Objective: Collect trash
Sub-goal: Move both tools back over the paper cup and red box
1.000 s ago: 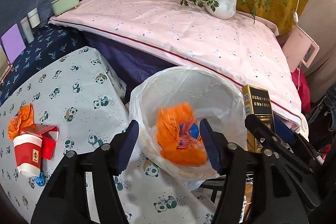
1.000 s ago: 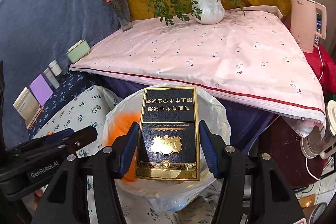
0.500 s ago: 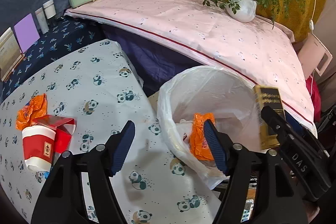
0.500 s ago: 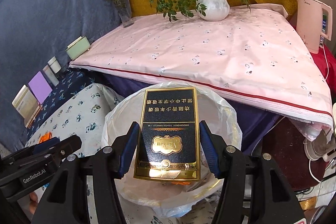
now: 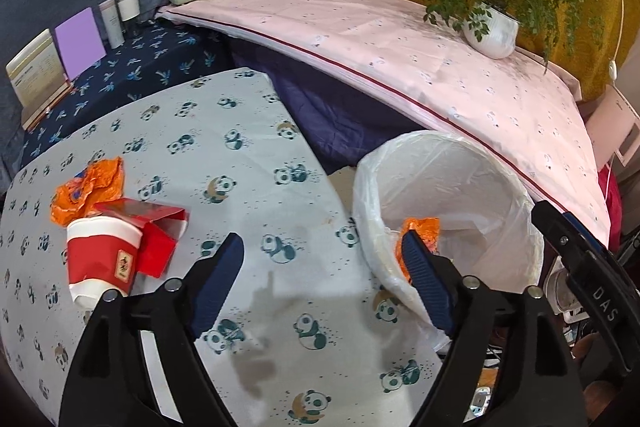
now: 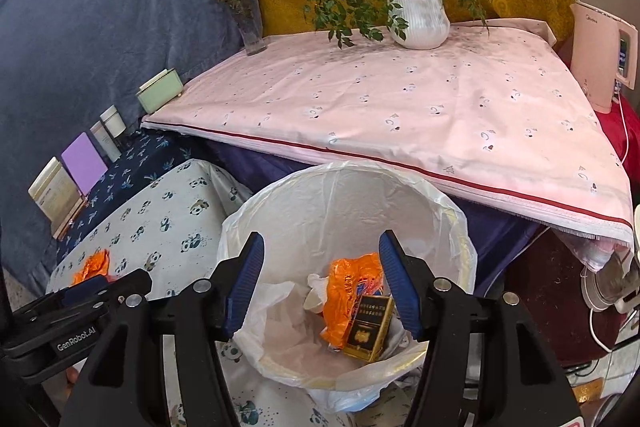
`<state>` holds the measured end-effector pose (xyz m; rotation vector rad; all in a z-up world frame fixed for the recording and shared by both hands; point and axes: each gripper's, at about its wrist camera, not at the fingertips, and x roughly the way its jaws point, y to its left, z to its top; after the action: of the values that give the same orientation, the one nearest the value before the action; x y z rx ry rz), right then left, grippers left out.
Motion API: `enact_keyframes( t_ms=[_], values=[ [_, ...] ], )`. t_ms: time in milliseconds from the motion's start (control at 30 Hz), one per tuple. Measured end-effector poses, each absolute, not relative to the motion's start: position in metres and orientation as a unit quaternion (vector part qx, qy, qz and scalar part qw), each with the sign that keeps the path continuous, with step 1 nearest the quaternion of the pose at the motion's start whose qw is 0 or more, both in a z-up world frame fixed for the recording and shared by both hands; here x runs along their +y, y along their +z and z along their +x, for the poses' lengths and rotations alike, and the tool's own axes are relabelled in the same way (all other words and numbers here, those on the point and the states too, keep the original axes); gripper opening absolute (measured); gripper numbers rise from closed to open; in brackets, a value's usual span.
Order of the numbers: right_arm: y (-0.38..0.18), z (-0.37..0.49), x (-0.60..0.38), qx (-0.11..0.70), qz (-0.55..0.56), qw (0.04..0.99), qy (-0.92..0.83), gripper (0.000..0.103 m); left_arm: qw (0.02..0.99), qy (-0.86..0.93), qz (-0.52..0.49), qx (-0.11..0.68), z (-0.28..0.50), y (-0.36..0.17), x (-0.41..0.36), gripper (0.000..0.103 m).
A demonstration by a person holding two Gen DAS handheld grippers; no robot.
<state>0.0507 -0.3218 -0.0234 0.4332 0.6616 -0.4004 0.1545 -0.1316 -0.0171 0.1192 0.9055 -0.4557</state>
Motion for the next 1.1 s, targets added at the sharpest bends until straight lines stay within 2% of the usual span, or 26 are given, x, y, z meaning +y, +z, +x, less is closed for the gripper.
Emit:
enact_keyframes(
  t_ms=[300, 433, 1100],
  values=[
    [-0.016, 0.061, -0.283, 0.324, 0.189, 0.912, -0.166, 0.062, 0.883, -0.175, 0.03, 0.434, 0.163, -0.016, -0.086, 0.079],
    [-0.013, 0.067, -0.263, 0.328, 0.181, 0.915, -0.15, 0.062, 0.891, -0.15, 0.021, 0.429, 0.165, -0.015, -0.06, 0.089],
    [-0.024, 0.11, -0.164, 0.366, 0.146, 0.917, -0.063, 0.062, 0.885, -0.063, -0.006, 0.461, 0.189, -0.051, 0.039, 0.092]
  ],
)
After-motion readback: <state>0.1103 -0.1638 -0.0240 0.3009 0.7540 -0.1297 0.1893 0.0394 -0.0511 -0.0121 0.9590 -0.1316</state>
